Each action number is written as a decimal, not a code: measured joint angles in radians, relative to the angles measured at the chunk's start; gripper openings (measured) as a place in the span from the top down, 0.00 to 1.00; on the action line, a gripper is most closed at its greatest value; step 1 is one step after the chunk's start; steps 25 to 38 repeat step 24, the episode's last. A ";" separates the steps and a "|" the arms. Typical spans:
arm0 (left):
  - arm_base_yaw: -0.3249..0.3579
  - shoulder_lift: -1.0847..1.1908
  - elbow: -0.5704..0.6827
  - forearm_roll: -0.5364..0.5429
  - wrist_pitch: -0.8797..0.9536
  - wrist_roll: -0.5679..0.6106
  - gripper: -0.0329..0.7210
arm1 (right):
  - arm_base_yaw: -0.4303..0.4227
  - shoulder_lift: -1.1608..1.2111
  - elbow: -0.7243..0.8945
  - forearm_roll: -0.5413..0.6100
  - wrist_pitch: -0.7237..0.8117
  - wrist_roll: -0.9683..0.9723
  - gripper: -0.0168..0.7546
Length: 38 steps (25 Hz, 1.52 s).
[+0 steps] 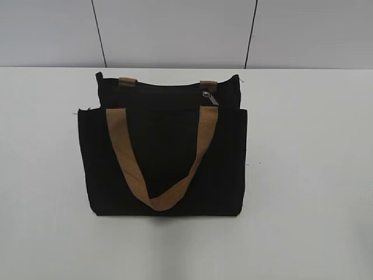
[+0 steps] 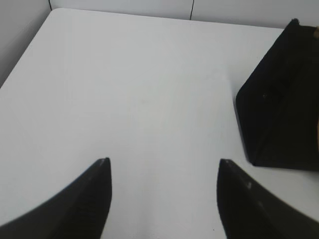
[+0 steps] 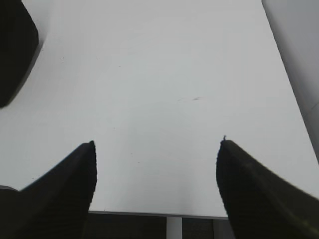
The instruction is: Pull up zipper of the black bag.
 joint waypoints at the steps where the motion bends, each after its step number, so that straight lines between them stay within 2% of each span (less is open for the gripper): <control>1: 0.006 -0.001 0.000 0.000 0.001 0.000 0.30 | 0.000 0.000 0.000 0.000 0.000 0.000 0.24; 6: 0.036 -0.001 0.002 0.000 0.001 0.000 0.30 | 0.000 0.000 0.000 0.003 0.000 0.000 0.24; 15: 0.050 -0.001 0.002 0.000 0.001 0.000 0.30 | 0.000 0.000 0.000 0.003 0.000 0.000 0.24; 38: 0.050 -0.001 0.002 0.000 0.001 0.000 0.30 | 0.000 0.000 0.000 0.003 0.000 0.000 0.24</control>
